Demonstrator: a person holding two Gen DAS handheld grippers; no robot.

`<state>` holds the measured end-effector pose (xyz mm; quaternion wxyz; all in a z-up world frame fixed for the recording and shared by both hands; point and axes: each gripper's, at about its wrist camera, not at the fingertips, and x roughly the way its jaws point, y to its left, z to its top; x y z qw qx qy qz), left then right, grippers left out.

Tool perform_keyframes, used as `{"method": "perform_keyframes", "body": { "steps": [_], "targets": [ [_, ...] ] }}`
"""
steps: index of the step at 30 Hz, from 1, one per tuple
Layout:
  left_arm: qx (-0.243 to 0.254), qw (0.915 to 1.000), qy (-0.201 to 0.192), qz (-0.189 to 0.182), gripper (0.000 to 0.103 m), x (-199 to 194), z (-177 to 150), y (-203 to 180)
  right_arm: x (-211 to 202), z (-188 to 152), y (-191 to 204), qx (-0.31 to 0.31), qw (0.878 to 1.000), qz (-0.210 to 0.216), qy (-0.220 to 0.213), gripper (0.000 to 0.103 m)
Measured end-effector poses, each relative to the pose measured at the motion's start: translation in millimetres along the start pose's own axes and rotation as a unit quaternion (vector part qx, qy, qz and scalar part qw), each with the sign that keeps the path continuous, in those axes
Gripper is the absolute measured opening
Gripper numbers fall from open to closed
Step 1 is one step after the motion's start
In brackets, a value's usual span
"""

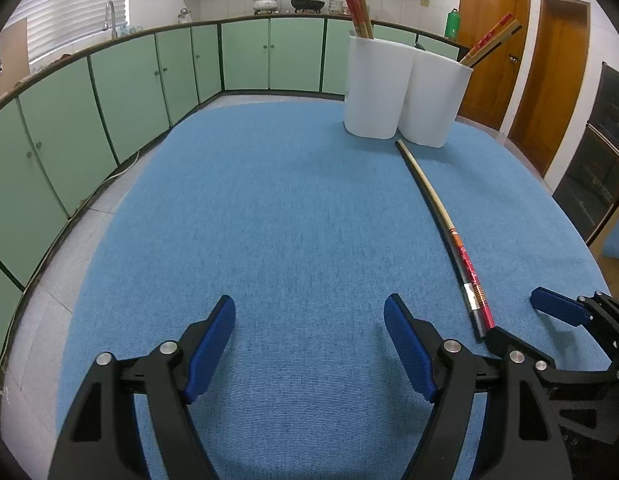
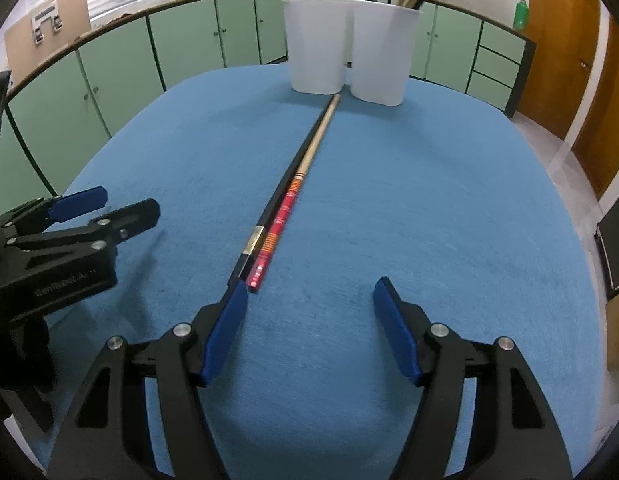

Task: Organize utensils
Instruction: 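Move both open grippers back over the last two chopsticks, then grasp the red-patterned chopstick with the right gripper while the left grasps the black one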

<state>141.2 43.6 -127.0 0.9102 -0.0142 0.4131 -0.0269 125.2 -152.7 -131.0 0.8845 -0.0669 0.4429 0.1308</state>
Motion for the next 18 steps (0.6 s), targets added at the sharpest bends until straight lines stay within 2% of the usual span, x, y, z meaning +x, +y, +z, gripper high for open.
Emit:
{"method": "perform_keyframes", "body": {
  "steps": [8,14,16,18],
  "targets": [
    [-0.008,1.0,0.001,-0.002,0.075,0.3,-0.4,2.2,-2.6,-0.7,-11.7,0.022,1.0,-0.009,-0.001,0.061],
    [-0.005,1.0,0.006,0.001,0.075,2.4,0.2,1.1,-6.7,-4.4,-12.8,0.04,0.999,0.008,-0.007,0.06],
    [-0.004,1.0,0.004,0.002,0.075,1.6,0.5,0.8,-4.5,-2.7,-7.4,0.034,0.999,0.009,-0.008,0.054],
    [-0.003,1.0,0.004,0.003,0.075,1.0,0.2,1.0,-1.8,-0.8,-3.4,0.03,0.999,0.012,-0.008,0.039]
  ]
}}
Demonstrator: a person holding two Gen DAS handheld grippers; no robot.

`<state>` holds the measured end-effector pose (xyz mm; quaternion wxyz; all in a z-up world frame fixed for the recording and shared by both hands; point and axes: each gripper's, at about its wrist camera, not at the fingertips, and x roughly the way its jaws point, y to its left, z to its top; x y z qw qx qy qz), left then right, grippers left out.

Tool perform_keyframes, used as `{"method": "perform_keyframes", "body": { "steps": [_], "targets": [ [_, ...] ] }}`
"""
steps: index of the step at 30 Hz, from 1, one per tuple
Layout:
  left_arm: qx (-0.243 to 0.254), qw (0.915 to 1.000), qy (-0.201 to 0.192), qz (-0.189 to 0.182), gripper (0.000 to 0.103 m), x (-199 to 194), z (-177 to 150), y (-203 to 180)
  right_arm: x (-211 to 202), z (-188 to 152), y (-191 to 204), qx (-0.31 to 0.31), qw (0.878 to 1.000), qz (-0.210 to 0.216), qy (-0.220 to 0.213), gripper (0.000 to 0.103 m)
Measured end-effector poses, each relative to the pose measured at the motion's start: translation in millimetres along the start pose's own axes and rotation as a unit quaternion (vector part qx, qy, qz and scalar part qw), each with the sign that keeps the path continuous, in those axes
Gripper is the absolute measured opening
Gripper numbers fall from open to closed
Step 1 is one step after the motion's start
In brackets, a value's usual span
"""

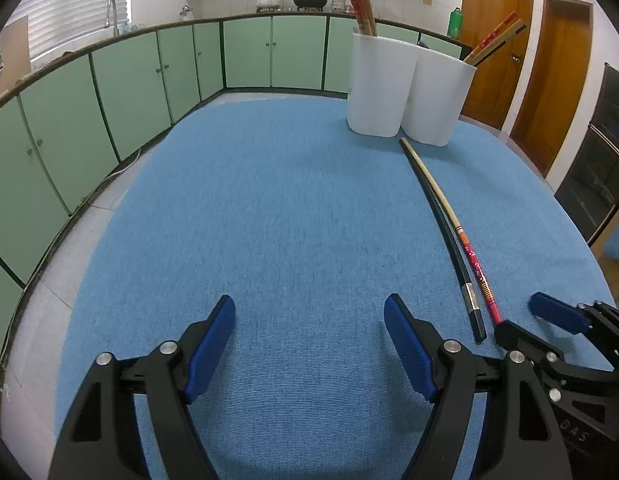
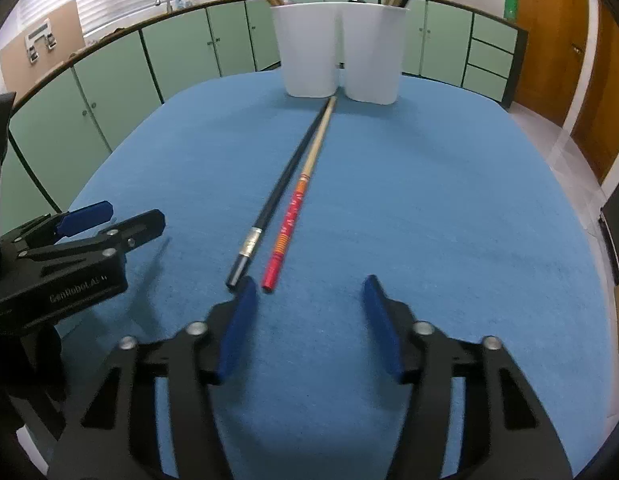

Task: Organize utensils
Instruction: 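Grasp the red-patterned chopstick with the right gripper while the left grasps the black one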

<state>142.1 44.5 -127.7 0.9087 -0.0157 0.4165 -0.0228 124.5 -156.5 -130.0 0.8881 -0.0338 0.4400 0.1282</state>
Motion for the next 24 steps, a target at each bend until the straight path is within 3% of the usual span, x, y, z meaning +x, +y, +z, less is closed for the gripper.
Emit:
{"method": "perform_keyframes", "body": {
  "steps": [2,3,5,10,17,24],
  "targets": [
    [0.001,1.0,0.001,0.002,0.075,0.2,0.0,-0.5,2.0,1.2,1.4,-0.003,1.0,-0.002,0.0,0.032],
    [0.002,1.0,0.0,0.002,0.075,0.1,-0.1,-0.8,2.3,1.6,1.4,-0.003,1.0,0.0,0.0,0.019],
    [0.005,1.0,-0.002,0.004,0.075,-0.9,-0.1,-2.0,3.3,1.9,-0.3,0.001,1.0,0.015,0.001,0.006],
    [0.012,0.9999,-0.008,0.002,0.075,-5.0,-1.3,-7.6,-1.4,-1.4,-8.9,0.012,1.0,0.021,-0.002,0.005],
    [0.014,0.9993,-0.009,-0.033,0.075,-10.9,-5.1,-27.1,-11.6,-11.1,-38.6,0.036,0.999,-0.002,-0.005,0.005],
    [0.04,0.9976,0.012,-0.055,0.075,-4.8,-10.7,-56.3,-13.6,-14.4,-51.8,0.052,0.998,0.027,-0.006,0.005]
  ]
}}
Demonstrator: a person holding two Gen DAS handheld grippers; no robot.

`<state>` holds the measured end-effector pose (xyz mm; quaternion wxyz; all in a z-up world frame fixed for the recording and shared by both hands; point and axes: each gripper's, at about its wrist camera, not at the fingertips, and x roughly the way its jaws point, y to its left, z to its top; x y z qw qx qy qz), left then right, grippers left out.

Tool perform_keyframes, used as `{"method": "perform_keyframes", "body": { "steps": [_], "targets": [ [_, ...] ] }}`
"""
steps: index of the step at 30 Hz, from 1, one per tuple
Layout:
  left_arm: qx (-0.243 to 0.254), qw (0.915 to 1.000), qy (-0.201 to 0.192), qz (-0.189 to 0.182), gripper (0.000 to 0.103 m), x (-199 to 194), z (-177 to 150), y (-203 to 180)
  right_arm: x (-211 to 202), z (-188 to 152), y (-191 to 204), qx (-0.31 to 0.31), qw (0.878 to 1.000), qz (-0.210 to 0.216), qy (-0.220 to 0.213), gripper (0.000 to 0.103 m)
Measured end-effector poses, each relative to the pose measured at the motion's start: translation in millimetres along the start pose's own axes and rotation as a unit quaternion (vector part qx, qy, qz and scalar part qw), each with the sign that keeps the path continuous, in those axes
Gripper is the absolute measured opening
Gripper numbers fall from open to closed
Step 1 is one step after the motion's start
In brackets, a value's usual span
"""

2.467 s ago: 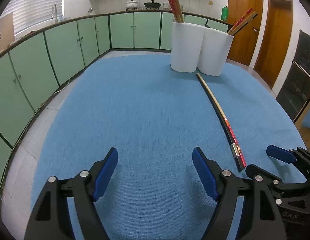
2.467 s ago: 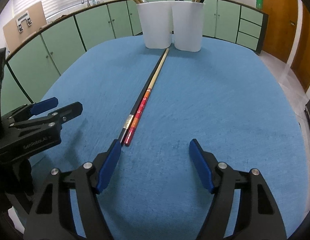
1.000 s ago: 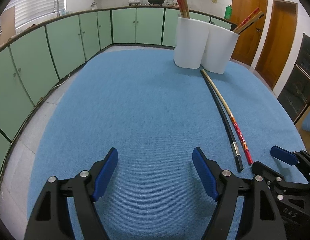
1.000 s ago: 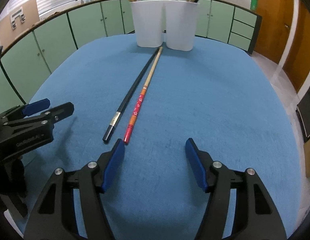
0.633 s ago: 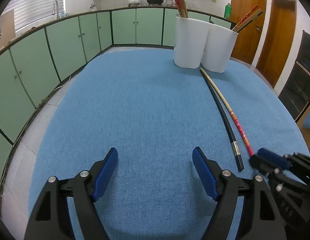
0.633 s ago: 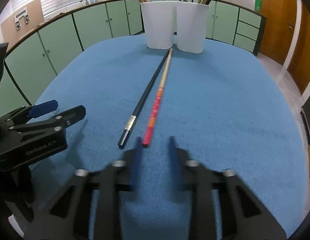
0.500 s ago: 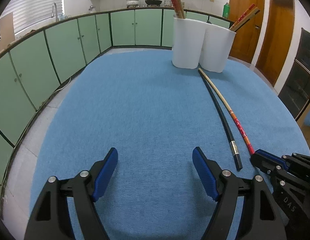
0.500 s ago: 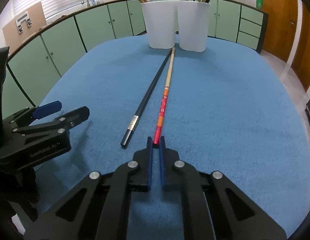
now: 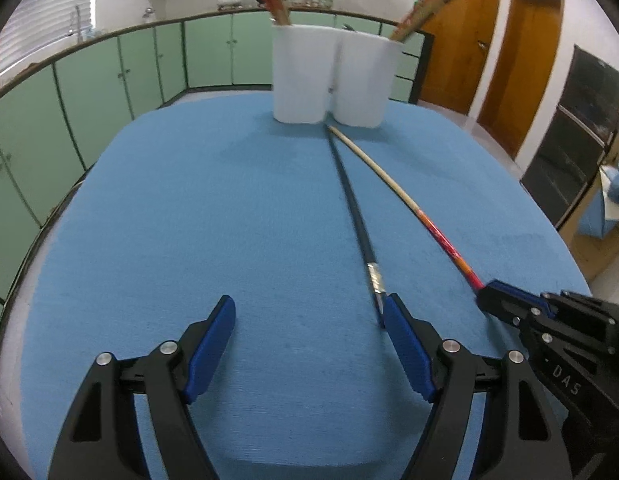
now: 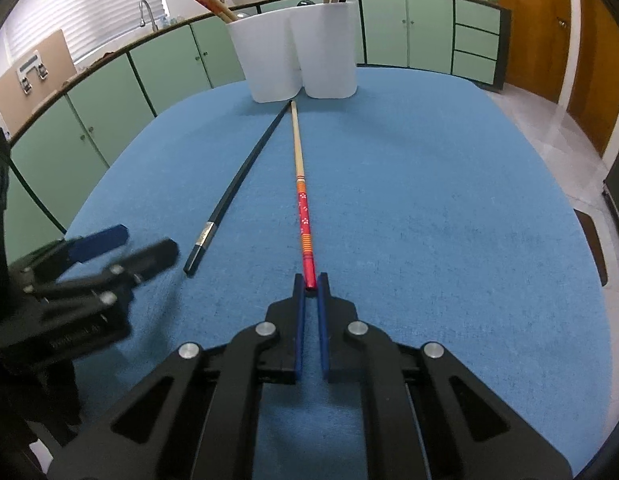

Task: Organize utensils
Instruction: 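Grasp the red-patterned chopstick with the right gripper while the left grasps the black one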

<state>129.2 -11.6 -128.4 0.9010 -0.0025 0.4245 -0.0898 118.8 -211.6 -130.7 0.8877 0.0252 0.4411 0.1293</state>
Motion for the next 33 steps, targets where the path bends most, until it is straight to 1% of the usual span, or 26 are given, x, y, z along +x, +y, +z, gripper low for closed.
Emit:
{"method": "perform_keyframes", "body": {
  "steps": [3,5,7,8,10,12,13,15,16,17,19,23,26,27,28,29,33],
  "targets": [
    [0.006,1.0,0.005,0.0,0.072,2.2,0.7,-5.6,-0.2,-0.2,-4.4,0.006,1.0,0.017,0.002,0.005],
    [0.008,0.9999,0.013,-0.002,0.069,5.6,1.6,-7.9,-1.3,-0.4,-5.6,0.006,1.0,0.023,0.002,0.005],
    [0.01,0.9998,0.014,0.002,0.068,7.8,2.9,-10.2,-1.8,-0.9,-6.0,0.005,1.0,0.025,0.001,0.005],
    [0.012,0.9998,0.015,0.005,0.066,9.0,3.5,-11.4,-1.8,-1.1,-6.5,0.006,1.0,0.028,0.002,0.005],
    [0.016,0.9997,0.015,0.012,0.059,11.1,4.6,-13.2,-2.2,-1.7,-7.8,0.009,0.999,0.032,0.002,0.005],
    [0.018,0.9996,0.014,0.015,0.047,10.9,4.7,-16.1,-2.5,-2.1,-8.9,0.011,0.999,0.036,0.002,0.006],
    [0.019,0.9996,0.013,0.014,0.044,10.6,4.8,-15.7,-2.7,-2.3,-9.0,0.012,0.999,0.037,0.001,0.006],
    [0.017,0.9997,0.01,0.012,0.029,8.9,4.3,-14.4,-2.1,-1.9,-7.3,0.01,0.999,0.034,0.001,0.006],
    [0.015,0.9998,0.009,0.01,0.026,8.1,4.2,-13.0,-2.2,-2.0,-6.0,0.008,0.999,0.032,0.001,0.006],
    [0.011,0.9999,0.008,0.008,0.024,7.6,4.1,-11.2,-2.0,-1.8,-5.1,0.007,1.0,0.03,0.001,0.007],
    [0.008,0.9999,0.01,0.006,0.024,8.5,4.2,-9.9,-0.9,-0.9,-4.2,0.004,1.0,0.026,0.0,0.007],
    [0.017,0.9997,0.011,0.015,0.025,9.4,4.9,-14.2,3.0,2.4,0.2,-0.005,1.0,0.017,0.0,0.011],
    [0.014,0.9998,0.01,0.013,0.025,10.2,6.0,-13.6,4.5,3.1,1.9,-0.01,1.0,0.016,0.0,0.009],
    [0.013,0.9998,0.009,0.013,0.022,10.0,5.9,-13.1,4.9,3.0,1.1,-0.009,1.0,0.019,0.0,0.005],
    [0.012,0.9998,0.008,0.012,0.017,9.6,5.6,-12.7,4.7,2.9,-0.9,-0.004,1.0,0.024,0.0,0.005],
    [0.009,0.9999,0.008,0.01,0.008,9.3,5.5,-12.2,4.2,2.8,-2.8,0.001,1.0,0.03,0.0,0.005],
    [-0.004,1.0,0.005,-0.001,0.007,7.3,5.6,-7.2,-1.5,2.0,-6.4,0.008,0.999,0.035,-0.01,0.005]
  ]
}}
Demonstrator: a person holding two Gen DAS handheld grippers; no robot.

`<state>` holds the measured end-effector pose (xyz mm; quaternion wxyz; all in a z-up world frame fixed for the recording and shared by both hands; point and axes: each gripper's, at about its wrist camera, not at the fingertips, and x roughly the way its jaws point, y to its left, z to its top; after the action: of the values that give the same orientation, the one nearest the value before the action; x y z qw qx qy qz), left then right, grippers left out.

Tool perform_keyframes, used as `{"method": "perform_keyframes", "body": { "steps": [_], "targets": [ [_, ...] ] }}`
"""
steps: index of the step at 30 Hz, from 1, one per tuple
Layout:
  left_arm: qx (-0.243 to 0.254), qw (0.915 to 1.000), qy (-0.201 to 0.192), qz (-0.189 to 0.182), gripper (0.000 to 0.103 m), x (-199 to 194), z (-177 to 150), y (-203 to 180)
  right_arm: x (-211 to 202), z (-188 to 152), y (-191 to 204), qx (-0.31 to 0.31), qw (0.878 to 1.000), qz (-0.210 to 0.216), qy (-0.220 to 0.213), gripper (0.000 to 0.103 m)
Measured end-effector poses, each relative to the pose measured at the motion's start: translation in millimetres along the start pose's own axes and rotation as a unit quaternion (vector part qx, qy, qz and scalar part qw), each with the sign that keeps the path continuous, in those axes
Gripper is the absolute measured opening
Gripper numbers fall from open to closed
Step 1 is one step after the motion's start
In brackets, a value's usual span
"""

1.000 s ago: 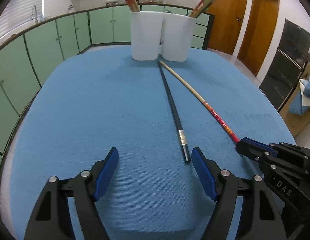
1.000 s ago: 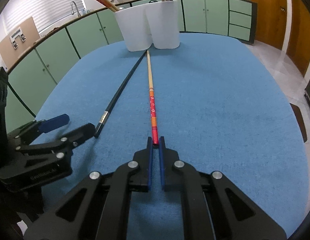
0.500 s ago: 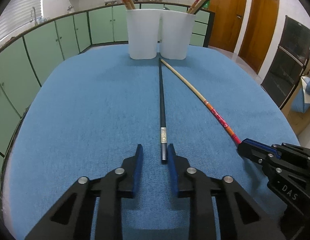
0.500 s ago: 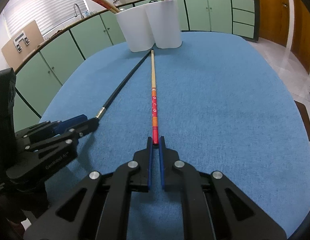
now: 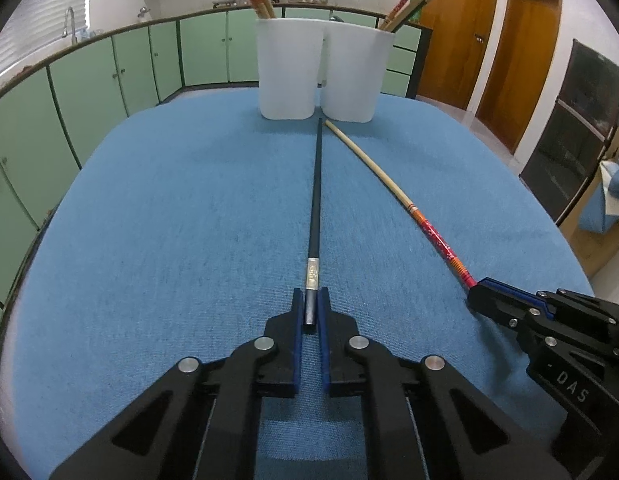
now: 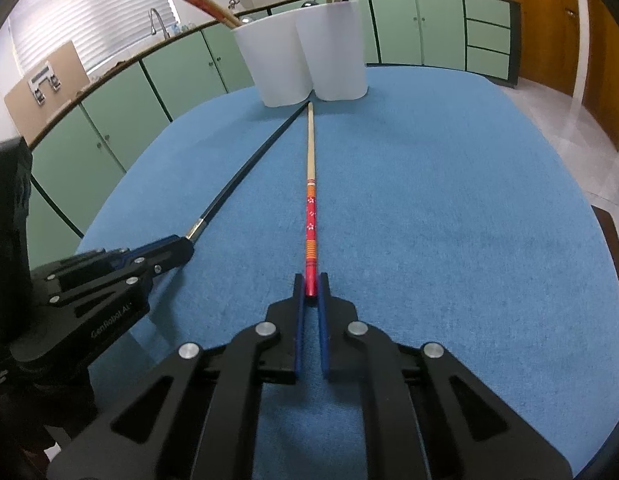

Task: Organize utensils
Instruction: 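Grasp the red-patterned chopstick with the right gripper while the left grasps the black one, then lift both chopsticks and drop them into the white holder, opening both grippers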

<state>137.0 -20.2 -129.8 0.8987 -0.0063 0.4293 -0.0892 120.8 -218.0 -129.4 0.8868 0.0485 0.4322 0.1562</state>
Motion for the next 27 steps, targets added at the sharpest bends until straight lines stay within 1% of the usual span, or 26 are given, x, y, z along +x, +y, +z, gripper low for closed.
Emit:
{"method": "perform_keyframes", "body": {
  "steps": [4,12,21,27],
  "targets": [
    [-0.006,0.9999,-0.012,-0.003,0.007,-11.2,0.7,3.9,-15.7,1.1,5.0,-0.029,0.999,-0.017,-0.025,0.005],
    [0.006,0.9988,-0.049,-0.001,0.006,-52.4,15.0,7.9,-50.8,22.3,5.1,-0.034,0.997,-0.005,-0.064,0.005],
    [0.009,0.9932,-0.116,-0.006,0.006,-100.8,45.6,11.1,-91.8,62.1,2.5,-0.043,0.992,0.011,-0.115,0.005],
    [0.023,0.9885,-0.149,-0.008,0.006,-119.9,73.9,9.6,-112.1,92.9,6.3,-0.055,0.989,0.025,-0.137,0.005]
  ]
}}
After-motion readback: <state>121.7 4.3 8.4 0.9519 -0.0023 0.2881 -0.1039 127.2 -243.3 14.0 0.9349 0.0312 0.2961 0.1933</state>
